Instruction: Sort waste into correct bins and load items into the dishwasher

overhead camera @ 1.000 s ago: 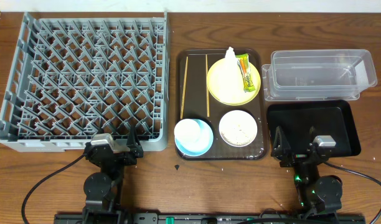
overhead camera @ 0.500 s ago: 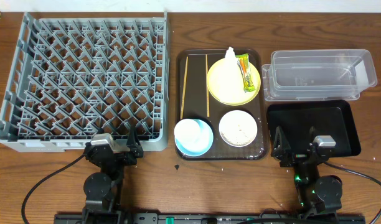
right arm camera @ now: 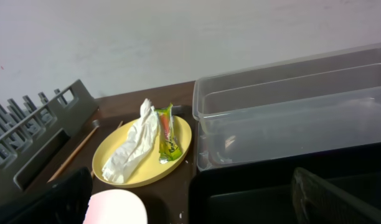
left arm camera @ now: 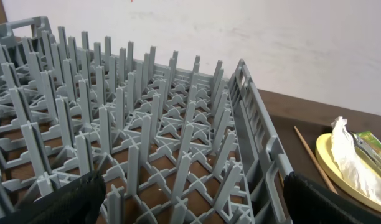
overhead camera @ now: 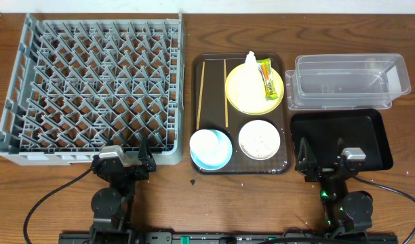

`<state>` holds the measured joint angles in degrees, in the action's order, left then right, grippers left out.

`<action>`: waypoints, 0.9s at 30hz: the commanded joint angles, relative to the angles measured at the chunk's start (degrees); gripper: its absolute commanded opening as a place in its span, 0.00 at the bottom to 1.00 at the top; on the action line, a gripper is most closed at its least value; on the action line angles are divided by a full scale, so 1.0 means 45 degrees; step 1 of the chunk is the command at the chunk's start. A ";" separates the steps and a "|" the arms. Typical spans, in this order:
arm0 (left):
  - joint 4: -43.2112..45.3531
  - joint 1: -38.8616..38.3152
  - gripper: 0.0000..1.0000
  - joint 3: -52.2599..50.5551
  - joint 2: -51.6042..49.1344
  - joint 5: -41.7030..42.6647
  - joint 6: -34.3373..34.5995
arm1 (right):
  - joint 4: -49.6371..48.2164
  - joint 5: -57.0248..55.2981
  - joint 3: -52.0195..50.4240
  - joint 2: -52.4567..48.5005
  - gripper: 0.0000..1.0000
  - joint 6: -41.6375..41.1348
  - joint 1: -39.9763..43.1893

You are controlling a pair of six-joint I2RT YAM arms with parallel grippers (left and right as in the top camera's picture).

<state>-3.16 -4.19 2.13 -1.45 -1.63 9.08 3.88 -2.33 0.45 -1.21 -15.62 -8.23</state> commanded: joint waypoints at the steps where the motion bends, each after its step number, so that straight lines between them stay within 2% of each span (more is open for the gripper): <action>1: -0.0209 0.0034 0.92 -0.0423 0.0019 0.0034 -0.0160 | 0.0049 0.0053 -0.0034 0.0112 0.99 0.0146 -0.0092; 27: 0.0005 0.0034 0.92 -0.0423 0.0019 0.0019 -0.0165 | 0.0049 0.0053 -0.0029 0.0112 0.99 0.0146 -0.0092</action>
<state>-2.92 -4.19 2.09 -1.45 -1.63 8.97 3.88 -2.33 0.45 -1.21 -15.62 -8.23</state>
